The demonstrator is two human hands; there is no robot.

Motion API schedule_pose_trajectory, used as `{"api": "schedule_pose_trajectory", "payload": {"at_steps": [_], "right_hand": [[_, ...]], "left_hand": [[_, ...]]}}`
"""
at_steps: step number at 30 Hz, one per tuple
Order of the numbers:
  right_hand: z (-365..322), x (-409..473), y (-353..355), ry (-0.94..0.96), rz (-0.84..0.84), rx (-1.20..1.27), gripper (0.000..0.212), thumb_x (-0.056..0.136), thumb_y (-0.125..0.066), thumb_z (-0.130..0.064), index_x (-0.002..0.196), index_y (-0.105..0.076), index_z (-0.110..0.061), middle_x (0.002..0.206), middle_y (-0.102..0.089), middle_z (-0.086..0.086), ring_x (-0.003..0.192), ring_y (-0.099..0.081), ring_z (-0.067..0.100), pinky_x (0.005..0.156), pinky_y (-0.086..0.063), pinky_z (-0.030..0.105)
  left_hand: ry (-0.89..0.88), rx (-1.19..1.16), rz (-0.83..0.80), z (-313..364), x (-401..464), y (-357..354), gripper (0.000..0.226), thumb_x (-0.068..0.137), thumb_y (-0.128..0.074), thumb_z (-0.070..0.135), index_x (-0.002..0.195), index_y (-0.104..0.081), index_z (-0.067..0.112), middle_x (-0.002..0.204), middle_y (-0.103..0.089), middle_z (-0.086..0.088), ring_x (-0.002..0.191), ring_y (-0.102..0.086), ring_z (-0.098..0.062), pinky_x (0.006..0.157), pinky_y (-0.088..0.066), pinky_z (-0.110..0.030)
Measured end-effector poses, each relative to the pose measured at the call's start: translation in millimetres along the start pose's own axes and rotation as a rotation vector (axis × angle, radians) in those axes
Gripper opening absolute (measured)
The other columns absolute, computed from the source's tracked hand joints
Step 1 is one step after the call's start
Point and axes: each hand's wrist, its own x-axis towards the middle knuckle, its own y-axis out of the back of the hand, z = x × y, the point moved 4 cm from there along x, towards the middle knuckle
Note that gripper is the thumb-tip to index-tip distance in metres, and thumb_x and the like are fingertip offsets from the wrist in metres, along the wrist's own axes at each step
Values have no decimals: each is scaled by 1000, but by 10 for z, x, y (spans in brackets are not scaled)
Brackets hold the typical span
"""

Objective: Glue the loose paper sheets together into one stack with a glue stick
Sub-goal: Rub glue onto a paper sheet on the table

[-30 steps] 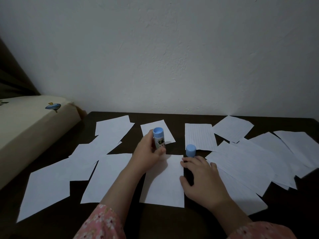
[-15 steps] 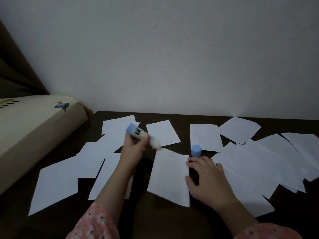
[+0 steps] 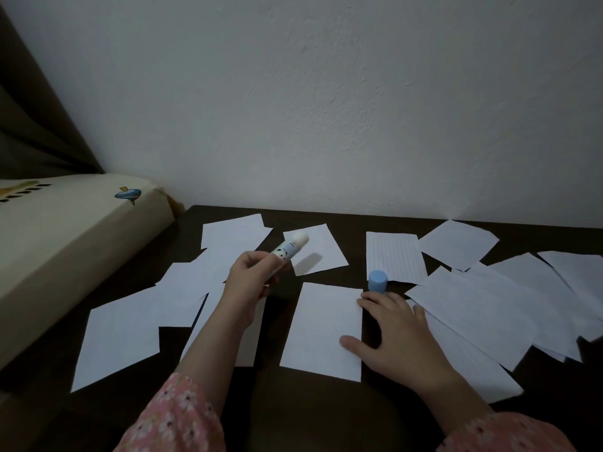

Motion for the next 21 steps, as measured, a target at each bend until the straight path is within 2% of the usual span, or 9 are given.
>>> {"api": "schedule_pose_trajectory", "payload": {"at_steps": [3, 6, 10, 13, 15, 17, 19, 21], "right_hand": [[19, -2, 2, 20, -14, 25, 69, 90, -46, -60, 149, -24, -33, 153, -16, -12, 144, -11, 11, 119, -5, 48], [28, 1, 14, 45, 1, 26, 58, 96, -45, -45, 149, -26, -32, 145, -26, -12, 137, -20, 8, 117, -14, 39], [22, 12, 36, 68, 42, 44, 48, 99, -44, -28, 145, -34, -36, 147, -30, -14, 137, -23, 7, 116, -19, 34], [1, 19, 27, 81, 35, -3, 50, 98, -44, -18, 144, -36, -37, 151, -28, -14, 142, -18, 9, 118, -18, 39], [-5, 13, 27, 79, 65, -3, 46, 99, -44, -24, 142, -38, -38, 152, -29, -13, 142, -18, 10, 118, -17, 40], [-7, -15, 47, 62, 101, 15, 42, 98, -42, -42, 140, -40, -39, 149, -32, -13, 140, -23, 9, 118, -18, 39], [-14, -56, 62, 42, 97, 17, 52, 92, -40, -60, 140, -40, -39, 146, -35, -13, 136, -28, 8, 117, -21, 38], [-17, -83, 61, 33, 65, 29, 62, 87, -41, -69, 141, -39, -37, 144, -35, -13, 133, -30, 8, 115, -24, 36]], "left_hand": [[75, -6, -29, -7, -17, -26, 25, 83, -67, 25, 105, -60, 16, 115, -54, -8, 104, -50, -24, 73, -44, -32], [105, -85, -103, 22, -45, -48, 32, 83, -66, 21, 114, -58, 15, 115, -52, -6, 101, -48, -22, 71, -41, -30], [124, -250, -234, 54, -100, -87, 30, 94, -54, 23, 123, -48, 17, 105, -71, -1, 86, -48, -19, 65, -38, -26], [151, -314, -281, 68, -124, -102, 21, 98, -47, 29, 117, -44, 21, 107, -72, -3, 93, -53, -21, 68, -38, -27], [87, -178, -288, 74, -120, -117, 18, 97, -48, 29, 114, -49, 22, 112, -70, -2, 111, -52, -23, 79, -39, -31], [14, -11, -256, 54, -114, -134, 15, 95, -55, 28, 110, -55, 24, 122, -64, -1, 117, -50, -21, 86, -41, -31], [-51, 158, -166, 17, -100, -128, 31, 90, -63, 26, 119, -53, 22, 131, -54, 1, 115, -50, -18, 86, -44, -31], [-143, 325, -44, 20, -97, -113, 48, 86, -68, 25, 130, -47, 23, 134, -50, -1, 115, -50, -19, 86, -45, -30]]}}
